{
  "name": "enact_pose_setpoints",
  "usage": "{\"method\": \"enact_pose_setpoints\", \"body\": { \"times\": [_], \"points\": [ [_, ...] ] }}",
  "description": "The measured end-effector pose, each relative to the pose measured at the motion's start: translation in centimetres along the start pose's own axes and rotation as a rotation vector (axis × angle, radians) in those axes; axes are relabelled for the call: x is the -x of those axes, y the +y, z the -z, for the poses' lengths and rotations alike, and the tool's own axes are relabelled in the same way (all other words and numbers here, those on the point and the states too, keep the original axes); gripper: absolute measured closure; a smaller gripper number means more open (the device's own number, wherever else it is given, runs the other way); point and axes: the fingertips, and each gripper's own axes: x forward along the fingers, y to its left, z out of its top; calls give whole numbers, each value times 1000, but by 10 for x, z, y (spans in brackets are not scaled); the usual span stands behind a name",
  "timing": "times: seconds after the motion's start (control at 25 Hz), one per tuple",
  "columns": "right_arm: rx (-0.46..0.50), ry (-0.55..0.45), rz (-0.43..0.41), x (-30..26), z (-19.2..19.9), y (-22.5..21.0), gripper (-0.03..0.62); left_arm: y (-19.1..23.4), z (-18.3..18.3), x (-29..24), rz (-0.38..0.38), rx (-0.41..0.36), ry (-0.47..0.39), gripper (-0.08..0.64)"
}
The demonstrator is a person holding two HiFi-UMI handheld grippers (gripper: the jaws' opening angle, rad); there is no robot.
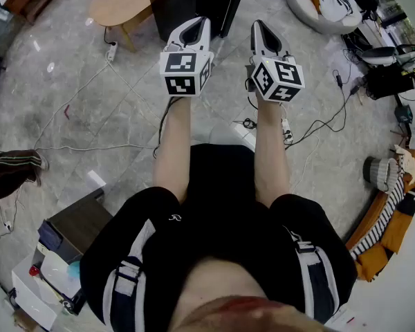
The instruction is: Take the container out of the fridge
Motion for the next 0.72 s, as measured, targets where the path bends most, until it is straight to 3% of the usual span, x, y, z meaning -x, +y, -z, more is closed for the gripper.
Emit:
{"method": "enact_pose_setpoints", "body": {
  "times": [0.12, 0.4, 0.72],
  "points": [
    [-83, -31, 15, 1, -1, -6, 580, 1, -1, 1, 0, 5, 1, 552],
    [-166, -42, 32, -17, 9, -19, 580, 18, 5, -7, -27, 13, 16, 552],
    [-170, -44, -44, -73, 11, -18, 580, 56, 0, -41, -98, 12, 19, 552]
  ]
}}
